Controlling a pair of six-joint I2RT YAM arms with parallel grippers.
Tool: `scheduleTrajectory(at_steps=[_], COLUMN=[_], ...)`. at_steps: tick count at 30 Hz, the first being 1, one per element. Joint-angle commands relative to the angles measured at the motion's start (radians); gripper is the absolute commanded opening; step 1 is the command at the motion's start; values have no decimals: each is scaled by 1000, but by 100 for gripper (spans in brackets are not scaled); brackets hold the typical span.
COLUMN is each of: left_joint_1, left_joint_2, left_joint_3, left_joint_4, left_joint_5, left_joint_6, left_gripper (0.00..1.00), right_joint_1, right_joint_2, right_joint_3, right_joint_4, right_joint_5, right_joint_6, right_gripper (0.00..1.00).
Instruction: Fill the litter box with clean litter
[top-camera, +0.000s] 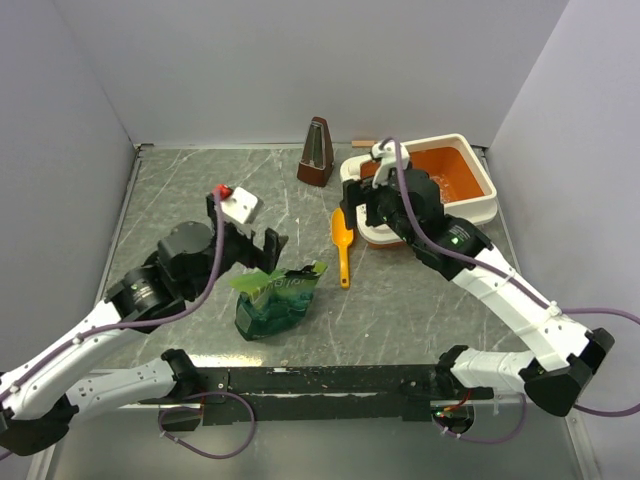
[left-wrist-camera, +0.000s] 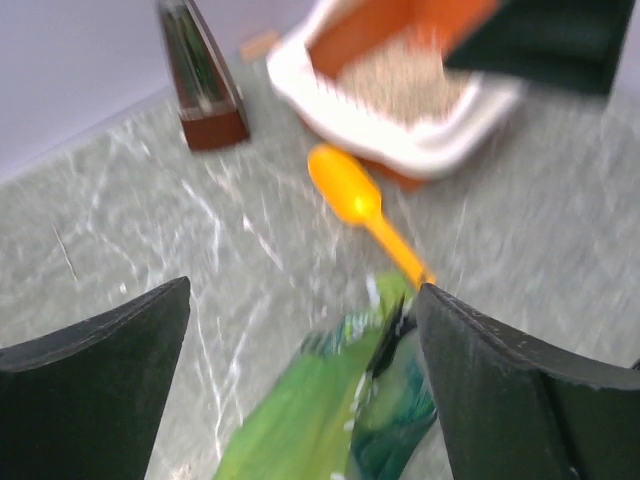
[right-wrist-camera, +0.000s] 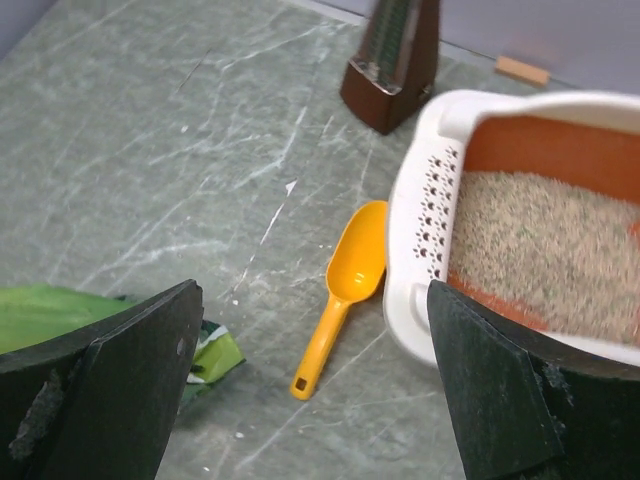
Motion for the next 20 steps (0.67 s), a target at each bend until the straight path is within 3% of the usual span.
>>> scheduleTrajectory(at_steps=[1, 6, 10, 15, 20], left_joint_1=[2, 3, 3, 2, 3], left_joint_2=[33, 60, 59, 68, 97], left_joint_3=[102, 118, 86, 59, 90], left_joint_4=[26, 127, 242, 315, 266], left_joint_5=[-117, -97, -140, -132, -155], left_joint_6=[-39, -53, -113, -76, -109], left_gripper=[99, 99, 97, 97, 97], right_joint_1=[-4, -6, -6, -6, -6], right_joint_2=[-95, -175, -284, -445, -376], right_joint_3=[-29, -61, -141, -293, -178], right_joint_4=[10, 8, 85, 239, 91], right_joint_5=[163, 176, 157, 90, 198], right_joint_6=[183, 264, 223, 129, 164], right_gripper=[100, 100, 100, 100, 100])
